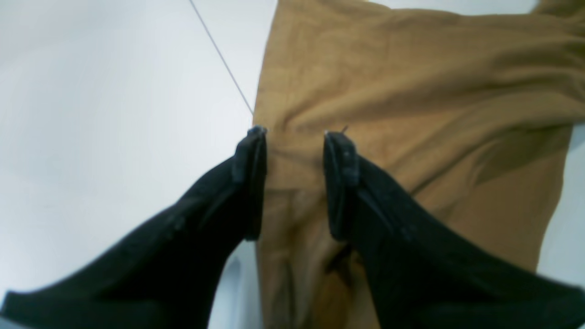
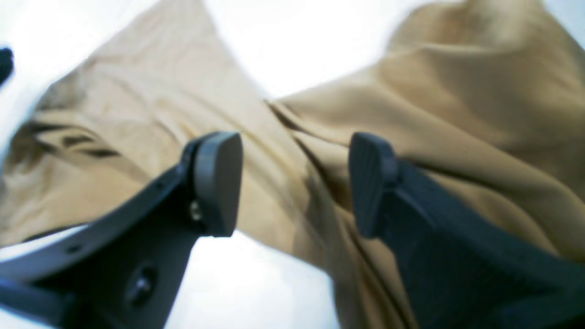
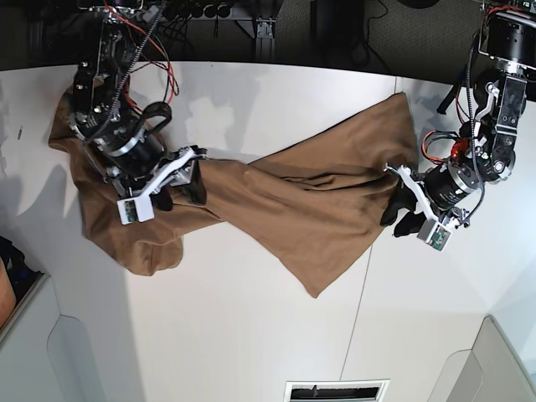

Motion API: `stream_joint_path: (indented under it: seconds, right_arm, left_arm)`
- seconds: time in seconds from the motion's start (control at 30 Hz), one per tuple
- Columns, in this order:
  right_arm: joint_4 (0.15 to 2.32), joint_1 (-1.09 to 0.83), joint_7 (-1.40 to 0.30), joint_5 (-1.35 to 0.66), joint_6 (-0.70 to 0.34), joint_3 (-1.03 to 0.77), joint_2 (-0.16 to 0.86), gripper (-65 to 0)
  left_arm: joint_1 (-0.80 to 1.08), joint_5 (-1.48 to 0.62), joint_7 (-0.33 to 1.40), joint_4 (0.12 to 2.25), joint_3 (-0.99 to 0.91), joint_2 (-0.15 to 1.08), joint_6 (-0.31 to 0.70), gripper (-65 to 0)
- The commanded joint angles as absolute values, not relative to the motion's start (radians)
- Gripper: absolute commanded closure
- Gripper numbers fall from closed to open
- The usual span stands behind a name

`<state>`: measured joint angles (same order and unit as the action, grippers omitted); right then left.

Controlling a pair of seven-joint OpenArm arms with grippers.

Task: Layout the t-shirt on the table in an organized manner, then fold the t-shirt properly
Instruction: 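Regrasp the shirt with the right gripper at a new edge, then move the left gripper along the shirt and grasp a new edge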

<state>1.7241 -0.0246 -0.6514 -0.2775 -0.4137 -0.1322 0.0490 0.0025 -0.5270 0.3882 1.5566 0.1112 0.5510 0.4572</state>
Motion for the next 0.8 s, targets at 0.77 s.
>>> stream_joint_path:
  seconds: [0.77]
  right_arm:
    - [1.638, -0.045, -0.690, -0.183, -0.371, -0.031, 0.050, -36.5]
  left_arm:
    - [-0.448, -0.341, 0.191, 0.989, 0.376, 0.335, 0.456, -24.6]
